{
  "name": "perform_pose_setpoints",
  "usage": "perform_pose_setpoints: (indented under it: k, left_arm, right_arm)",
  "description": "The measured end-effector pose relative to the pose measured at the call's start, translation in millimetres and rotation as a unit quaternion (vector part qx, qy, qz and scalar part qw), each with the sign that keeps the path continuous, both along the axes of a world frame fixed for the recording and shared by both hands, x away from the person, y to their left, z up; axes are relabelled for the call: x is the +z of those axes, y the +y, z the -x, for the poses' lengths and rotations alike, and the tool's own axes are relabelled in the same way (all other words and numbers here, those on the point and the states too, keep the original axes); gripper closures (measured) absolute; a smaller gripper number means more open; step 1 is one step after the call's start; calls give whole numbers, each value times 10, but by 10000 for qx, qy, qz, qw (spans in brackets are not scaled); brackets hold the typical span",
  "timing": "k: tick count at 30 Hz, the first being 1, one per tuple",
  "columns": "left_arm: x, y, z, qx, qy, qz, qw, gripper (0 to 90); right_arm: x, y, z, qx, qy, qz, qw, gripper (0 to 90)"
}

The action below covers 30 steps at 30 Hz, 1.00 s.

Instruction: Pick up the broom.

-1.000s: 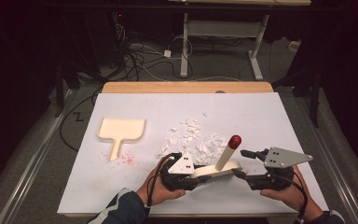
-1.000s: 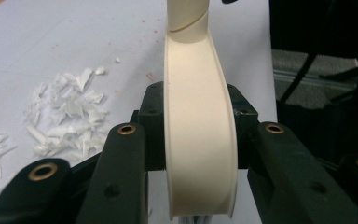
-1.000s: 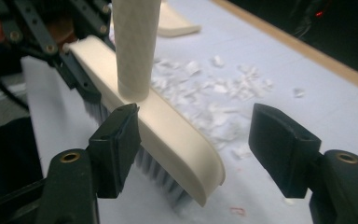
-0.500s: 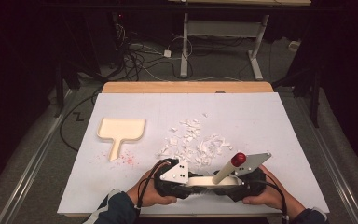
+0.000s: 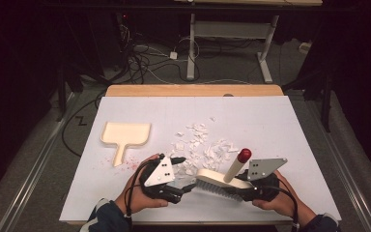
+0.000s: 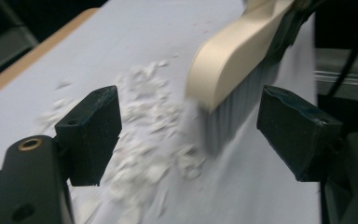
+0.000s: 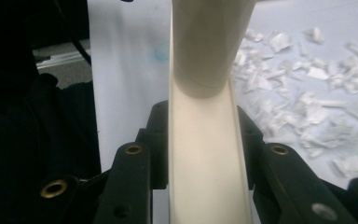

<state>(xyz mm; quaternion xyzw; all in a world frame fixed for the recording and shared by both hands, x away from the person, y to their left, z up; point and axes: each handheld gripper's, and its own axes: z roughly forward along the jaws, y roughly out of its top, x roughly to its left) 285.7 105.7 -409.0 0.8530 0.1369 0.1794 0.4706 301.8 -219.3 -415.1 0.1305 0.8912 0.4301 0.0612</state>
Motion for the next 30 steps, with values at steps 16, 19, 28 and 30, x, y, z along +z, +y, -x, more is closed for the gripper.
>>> perform_pose_setpoints:
  k: [16, 19, 28, 30]
  left_arm:
    - [-411, 773, 220, 1596, 103, -232, 9869, 160]
    - [-432, 818, 246, 1654, 103, -213, 9859, 162]
    - [-533, 945, 340, 1887, 219, -379, 9811, 162]
    - [-547, 954, 344, 1906, 279, -380, 9805, 168]
  right_arm:
    - [209, -242, -147, -994, -430, -351, 9935, 682]
    - [228, -268, -194, -1179, -475, -294, 9914, 682]
    - [275, -368, -358, -1598, -657, -246, 9847, 683]
    - [279, -392, -406, -1713, -677, -250, 9826, 683]
